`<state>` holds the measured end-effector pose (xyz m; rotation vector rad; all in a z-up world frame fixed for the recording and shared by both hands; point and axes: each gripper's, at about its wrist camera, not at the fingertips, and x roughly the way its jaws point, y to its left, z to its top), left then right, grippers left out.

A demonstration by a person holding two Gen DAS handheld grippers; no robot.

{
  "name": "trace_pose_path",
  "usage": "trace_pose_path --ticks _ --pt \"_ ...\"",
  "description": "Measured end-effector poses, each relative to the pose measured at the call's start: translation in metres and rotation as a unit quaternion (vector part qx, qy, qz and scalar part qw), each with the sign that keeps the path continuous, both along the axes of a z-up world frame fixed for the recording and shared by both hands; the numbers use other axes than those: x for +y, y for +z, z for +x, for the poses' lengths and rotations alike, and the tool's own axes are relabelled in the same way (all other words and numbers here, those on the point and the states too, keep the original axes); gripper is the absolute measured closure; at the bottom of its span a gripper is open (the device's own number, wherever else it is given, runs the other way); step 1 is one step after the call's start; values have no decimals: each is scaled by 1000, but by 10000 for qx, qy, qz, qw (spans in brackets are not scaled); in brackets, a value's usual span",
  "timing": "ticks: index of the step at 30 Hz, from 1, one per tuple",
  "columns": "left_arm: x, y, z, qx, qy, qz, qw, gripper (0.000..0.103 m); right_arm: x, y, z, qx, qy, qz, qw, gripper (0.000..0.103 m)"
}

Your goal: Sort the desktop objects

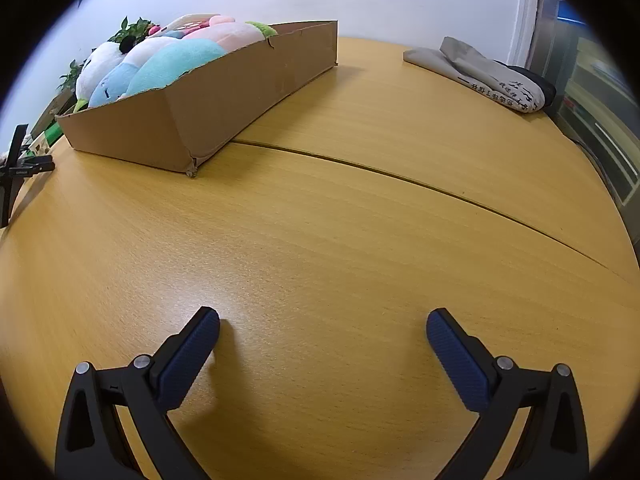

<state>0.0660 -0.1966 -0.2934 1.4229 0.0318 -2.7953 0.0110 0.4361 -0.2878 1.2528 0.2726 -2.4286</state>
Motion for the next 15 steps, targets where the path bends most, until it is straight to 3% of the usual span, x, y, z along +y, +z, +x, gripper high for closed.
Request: trace_pose_path --ticks 15 --pt "-10 -8 -22 16 -82 12 10000 0 3 -4 -8 -2 83 52 10000 0"
